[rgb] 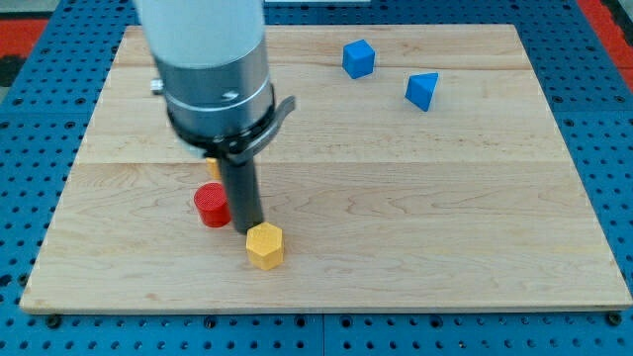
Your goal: Keep yellow heart and blue triangle in a diagonal line with red circle
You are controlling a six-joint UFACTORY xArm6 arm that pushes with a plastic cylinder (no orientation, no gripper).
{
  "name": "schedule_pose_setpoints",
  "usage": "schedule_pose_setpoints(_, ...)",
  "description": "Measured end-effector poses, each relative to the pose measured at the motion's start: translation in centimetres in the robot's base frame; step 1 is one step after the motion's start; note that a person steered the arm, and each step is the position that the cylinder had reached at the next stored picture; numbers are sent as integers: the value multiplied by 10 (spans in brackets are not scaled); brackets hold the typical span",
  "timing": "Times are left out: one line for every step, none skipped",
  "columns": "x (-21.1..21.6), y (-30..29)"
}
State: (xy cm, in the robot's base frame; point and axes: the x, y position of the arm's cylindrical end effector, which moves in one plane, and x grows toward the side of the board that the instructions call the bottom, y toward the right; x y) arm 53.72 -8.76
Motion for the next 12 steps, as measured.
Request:
schedule_pose_setpoints(-3,-36)
schedule_pose_setpoints(-3,-38)
schedule_pose_setpoints(-4,-116)
schedule_pose_setpoints(-39,-114)
schedule_pose_setpoints(-66,-81)
schedule_pose_setpoints(-85,-73)
schedule_pose_setpoints(-94,-81)
schedule_pose_setpoints(-90,-32)
schedule_pose_setpoints(-81,35)
schedule_pose_setpoints(-81,89)
schedule_pose_setpoints(-88,113)
schedule_pose_setpoints(-104,115)
